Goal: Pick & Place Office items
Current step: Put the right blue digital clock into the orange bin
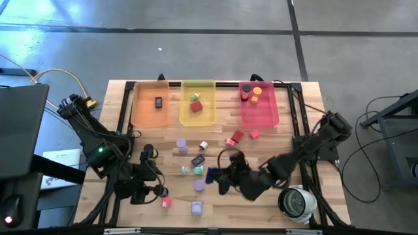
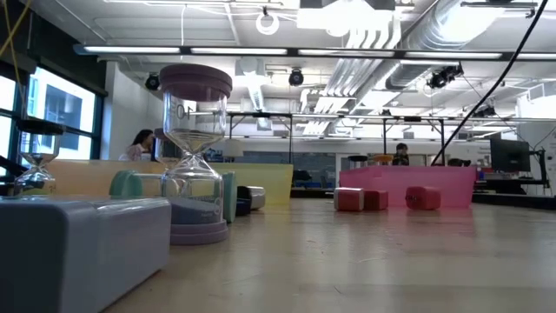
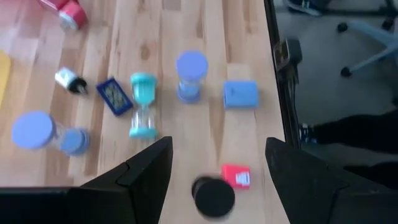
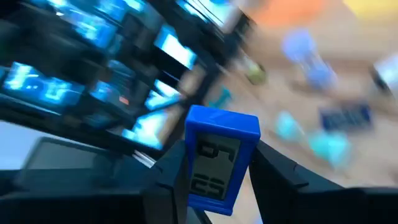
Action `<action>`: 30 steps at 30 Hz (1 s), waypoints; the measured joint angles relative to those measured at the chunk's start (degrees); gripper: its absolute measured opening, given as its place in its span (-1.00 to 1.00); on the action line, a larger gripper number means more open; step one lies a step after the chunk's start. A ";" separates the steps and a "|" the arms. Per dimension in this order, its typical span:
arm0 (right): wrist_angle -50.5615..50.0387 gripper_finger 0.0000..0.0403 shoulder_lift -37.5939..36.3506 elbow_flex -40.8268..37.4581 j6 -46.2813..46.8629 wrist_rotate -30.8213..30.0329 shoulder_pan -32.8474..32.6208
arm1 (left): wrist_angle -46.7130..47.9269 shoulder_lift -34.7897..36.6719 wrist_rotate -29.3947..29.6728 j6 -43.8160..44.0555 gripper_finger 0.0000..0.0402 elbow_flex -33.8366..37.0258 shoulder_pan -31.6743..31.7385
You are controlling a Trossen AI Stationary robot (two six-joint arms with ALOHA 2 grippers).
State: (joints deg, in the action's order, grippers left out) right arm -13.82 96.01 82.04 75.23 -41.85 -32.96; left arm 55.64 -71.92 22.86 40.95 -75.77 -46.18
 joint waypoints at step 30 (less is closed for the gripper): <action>9.43 -0.40 -12.30 0.07 -53.40 20.74 10.50 | -36.58 0.04 -0.19 -10.30 0.25 0.00 19.90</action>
State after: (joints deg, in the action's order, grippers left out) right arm -4.40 83.71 82.11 21.83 -21.11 -22.46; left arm 19.05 -71.88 22.68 30.65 -75.77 -26.28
